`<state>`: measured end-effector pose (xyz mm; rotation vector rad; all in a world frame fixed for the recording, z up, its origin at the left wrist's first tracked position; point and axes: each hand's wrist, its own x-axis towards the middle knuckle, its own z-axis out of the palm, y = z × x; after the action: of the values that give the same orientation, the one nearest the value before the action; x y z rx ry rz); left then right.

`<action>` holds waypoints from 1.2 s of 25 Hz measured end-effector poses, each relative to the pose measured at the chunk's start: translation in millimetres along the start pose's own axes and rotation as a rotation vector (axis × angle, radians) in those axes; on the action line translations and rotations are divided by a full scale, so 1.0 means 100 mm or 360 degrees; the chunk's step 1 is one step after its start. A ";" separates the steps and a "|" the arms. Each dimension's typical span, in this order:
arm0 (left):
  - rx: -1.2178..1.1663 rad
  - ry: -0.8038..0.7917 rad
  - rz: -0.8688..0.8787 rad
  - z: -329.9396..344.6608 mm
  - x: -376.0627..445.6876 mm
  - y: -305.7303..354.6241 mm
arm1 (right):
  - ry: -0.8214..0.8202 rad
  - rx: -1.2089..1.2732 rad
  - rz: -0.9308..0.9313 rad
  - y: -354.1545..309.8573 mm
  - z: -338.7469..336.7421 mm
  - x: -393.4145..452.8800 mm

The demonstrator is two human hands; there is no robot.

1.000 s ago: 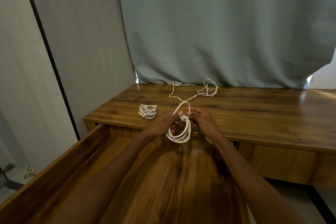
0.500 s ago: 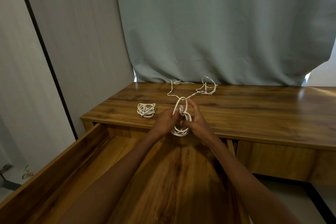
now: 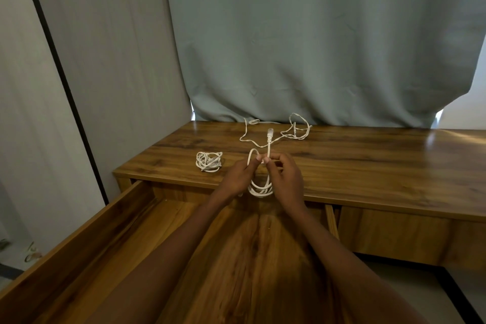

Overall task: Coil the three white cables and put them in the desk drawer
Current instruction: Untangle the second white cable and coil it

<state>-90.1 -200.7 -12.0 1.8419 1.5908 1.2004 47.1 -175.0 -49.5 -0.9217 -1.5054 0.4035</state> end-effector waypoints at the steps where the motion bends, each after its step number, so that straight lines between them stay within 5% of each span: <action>1: 0.0002 -0.0007 0.0009 0.00 0.00 -0.03 | 0.0007 0.0151 0.0159 0.00 0.01 0.02; 5: 0.0054 -0.0160 0.0054 -0.12 0.00 -0.21 | 0.0030 0.0853 0.0757 -0.16 0.00 0.23; 8: 0.0023 -0.0316 0.0086 -0.32 -0.11 -0.24 | -0.0028 0.1052 0.0936 -0.28 0.02 0.39; 16: 0.0124 -0.0112 0.0011 -0.84 -0.33 -0.63 | -0.0482 0.1101 0.0793 -0.39 0.38 0.27; 21: -0.0059 -0.0140 0.0227 -0.78 -0.44 -0.53 | -0.0449 0.0404 0.0450 -0.22 0.56 0.18; 30: -0.0068 0.0105 0.0215 -0.61 -0.45 -0.73 | -0.0742 0.0864 0.1021 -0.22 0.56 0.02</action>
<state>-180.8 -237.4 -51.1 1.9272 1.4832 1.3563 -12.4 -172.5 -42.3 -0.8804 -1.3568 1.4991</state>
